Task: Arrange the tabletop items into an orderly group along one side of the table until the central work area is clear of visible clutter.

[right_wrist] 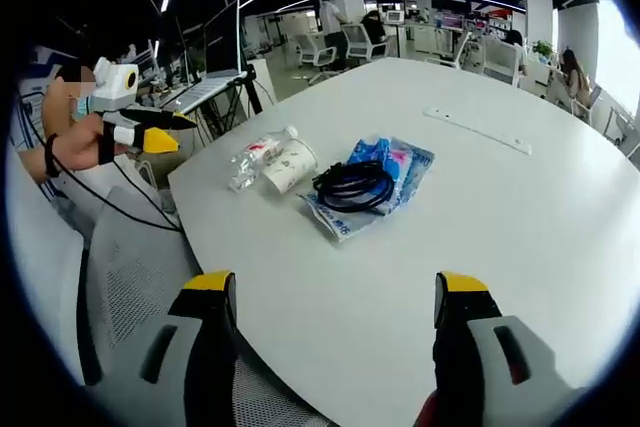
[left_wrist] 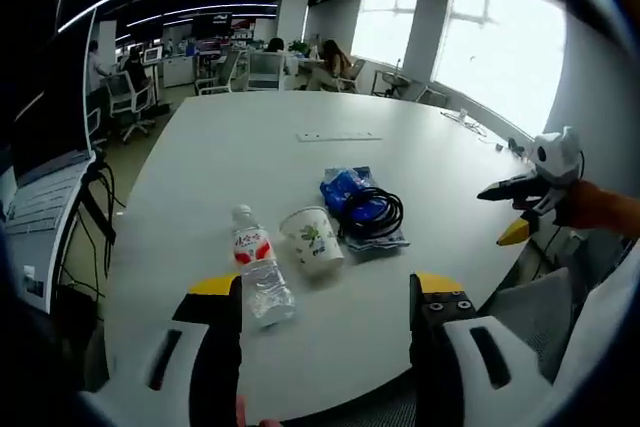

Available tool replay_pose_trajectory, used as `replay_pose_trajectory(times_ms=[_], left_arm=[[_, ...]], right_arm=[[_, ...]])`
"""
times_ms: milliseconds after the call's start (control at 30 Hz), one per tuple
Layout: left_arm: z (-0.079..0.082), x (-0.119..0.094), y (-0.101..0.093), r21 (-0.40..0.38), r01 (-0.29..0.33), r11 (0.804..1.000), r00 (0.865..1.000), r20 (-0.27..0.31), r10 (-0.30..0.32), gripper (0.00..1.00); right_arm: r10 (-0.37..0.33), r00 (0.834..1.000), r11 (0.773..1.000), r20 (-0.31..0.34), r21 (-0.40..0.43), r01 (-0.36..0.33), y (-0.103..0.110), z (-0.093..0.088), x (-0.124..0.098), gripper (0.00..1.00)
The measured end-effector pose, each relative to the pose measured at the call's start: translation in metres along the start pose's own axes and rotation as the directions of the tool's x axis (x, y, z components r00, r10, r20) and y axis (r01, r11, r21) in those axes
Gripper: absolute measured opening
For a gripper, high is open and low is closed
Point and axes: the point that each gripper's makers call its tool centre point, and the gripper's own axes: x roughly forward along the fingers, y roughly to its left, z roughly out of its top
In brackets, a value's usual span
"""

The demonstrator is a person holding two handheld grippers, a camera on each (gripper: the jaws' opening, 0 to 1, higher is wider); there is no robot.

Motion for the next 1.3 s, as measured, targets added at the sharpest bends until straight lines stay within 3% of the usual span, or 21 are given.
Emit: replay_pose_trajectory(times_ms=[1300], left_arm=[[-0.029,-0.007,0.028,-0.052,-0.041,0.998,0.999,-0.035,0.04,0.69]], right_arm=[[0.018,1.0,1.0,-0.017,0.002,-0.018,0.008,-0.003,0.009,0.81]])
